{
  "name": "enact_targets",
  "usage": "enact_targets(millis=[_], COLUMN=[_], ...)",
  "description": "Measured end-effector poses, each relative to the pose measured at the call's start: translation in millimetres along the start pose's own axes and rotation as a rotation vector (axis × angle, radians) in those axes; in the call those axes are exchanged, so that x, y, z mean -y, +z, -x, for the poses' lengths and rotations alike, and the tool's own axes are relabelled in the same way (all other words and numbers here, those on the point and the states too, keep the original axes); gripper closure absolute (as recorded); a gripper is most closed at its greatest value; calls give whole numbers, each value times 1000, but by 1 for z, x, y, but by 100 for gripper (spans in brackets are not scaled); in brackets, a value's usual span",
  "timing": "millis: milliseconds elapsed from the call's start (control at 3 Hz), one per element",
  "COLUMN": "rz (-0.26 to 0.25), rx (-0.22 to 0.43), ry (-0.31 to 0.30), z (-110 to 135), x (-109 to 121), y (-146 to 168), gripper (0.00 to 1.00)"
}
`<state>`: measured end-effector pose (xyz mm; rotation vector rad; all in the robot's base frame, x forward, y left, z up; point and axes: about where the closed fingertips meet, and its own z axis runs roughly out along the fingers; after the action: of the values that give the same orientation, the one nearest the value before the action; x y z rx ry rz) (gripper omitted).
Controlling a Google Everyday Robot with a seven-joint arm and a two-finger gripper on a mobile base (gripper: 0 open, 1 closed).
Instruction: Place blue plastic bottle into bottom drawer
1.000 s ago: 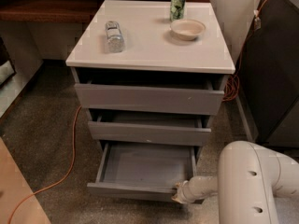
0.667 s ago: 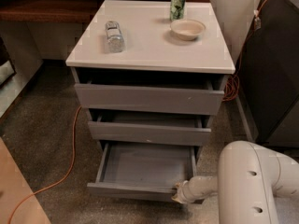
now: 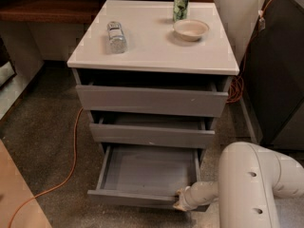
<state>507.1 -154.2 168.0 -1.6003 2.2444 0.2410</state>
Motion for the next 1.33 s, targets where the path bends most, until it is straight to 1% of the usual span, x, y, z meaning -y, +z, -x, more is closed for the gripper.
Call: enact_targets(millis=[333,667,1000,1333], rz=[30,30,43,43], rx=[-28,-28,-49,-49], ry=[-16,-16,-47,-47], z=[-8,-5,-3,-3], x=[-34,-33,-55,-55], y=[3,-3,-9,-9], gripper=[83,100,97,75])
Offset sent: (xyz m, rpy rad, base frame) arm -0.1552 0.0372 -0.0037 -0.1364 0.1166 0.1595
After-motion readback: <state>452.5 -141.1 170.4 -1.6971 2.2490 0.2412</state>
